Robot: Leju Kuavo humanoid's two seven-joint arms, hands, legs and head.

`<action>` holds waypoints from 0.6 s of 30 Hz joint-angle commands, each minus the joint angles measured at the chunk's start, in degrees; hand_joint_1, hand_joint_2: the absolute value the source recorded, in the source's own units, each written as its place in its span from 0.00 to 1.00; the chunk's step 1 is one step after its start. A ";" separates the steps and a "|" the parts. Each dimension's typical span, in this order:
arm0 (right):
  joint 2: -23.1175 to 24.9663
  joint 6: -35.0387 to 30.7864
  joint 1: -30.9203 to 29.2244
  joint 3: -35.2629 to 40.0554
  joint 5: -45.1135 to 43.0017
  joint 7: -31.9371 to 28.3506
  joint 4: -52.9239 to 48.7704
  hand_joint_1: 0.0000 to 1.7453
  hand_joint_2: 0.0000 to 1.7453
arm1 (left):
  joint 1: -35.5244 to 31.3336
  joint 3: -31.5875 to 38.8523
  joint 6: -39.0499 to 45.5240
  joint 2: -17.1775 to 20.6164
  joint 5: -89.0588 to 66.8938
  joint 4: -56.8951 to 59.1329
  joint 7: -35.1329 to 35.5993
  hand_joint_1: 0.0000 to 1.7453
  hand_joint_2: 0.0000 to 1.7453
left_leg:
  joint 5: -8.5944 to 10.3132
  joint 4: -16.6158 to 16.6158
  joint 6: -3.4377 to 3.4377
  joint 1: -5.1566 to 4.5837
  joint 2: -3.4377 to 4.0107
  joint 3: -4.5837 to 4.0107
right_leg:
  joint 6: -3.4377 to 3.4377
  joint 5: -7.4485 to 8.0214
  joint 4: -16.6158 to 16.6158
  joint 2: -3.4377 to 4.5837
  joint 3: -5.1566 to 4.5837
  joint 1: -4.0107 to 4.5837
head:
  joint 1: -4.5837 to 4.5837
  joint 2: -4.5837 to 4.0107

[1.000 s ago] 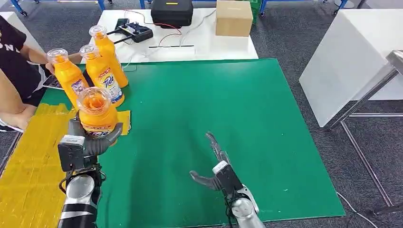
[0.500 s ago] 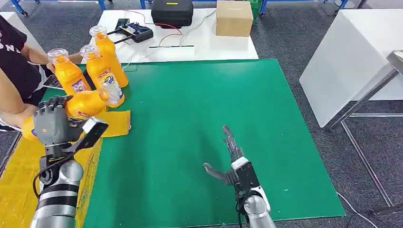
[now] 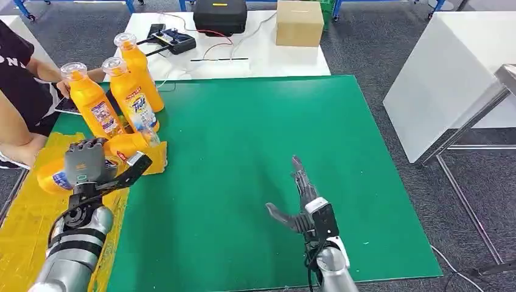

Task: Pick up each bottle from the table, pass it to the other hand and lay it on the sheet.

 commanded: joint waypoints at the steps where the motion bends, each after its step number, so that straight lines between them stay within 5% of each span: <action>1: -1.75 -0.99 -3.06 1.13 -2.03 0.10 1.92 0.00 1.00 | -4.22 -4.76 0.79 0.51 4.29 17.68 2.23 1.00 1.00 | -0.01 -0.04 -0.03 -0.02 0.02 0.08 | 0.00 -0.01 -0.02 0.00 0.09 -0.04 | 0.00 0.00; 12: -1.87 -1.20 -3.64 1.51 -1.96 0.44 3.41 0.00 1.00 | -4.08 4.75 0.79 -1.08 1.83 23.69 0.68 1.00 1.00 | -0.03 -0.03 -0.08 0.04 -0.02 0.09 | -0.03 -0.02 -0.05 -0.06 0.13 0.03 | 0.04 0.02; 16: -1.82 -1.22 -3.65 1.52 -1.91 0.57 3.56 0.00 1.00 | -4.34 5.03 0.79 -0.99 1.50 24.29 0.81 0.90 1.00 | -0.01 -0.04 -0.10 0.04 0.02 0.14 | -0.04 0.00 -0.04 -0.03 0.17 0.02 | 0.02 0.00; 17: -1.79 -1.23 -3.64 1.53 -1.90 0.60 3.63 0.00 1.00 | -4.37 5.21 0.79 -1.04 1.49 24.32 0.73 0.77 1.00 | 0.00 -0.04 -0.08 0.02 0.02 0.12 | -0.03 0.02 -0.05 -0.02 0.13 0.01 | 0.02 0.00; 18: -1.77 -1.26 -3.67 1.52 -1.88 0.63 3.76 0.00 1.00 | -4.32 5.54 0.79 -1.14 1.28 24.30 0.66 0.01 1.00 | 0.00 -0.03 -0.11 0.05 0.04 0.15 | -0.05 0.02 -0.05 -0.02 0.17 0.04 | 0.04 0.00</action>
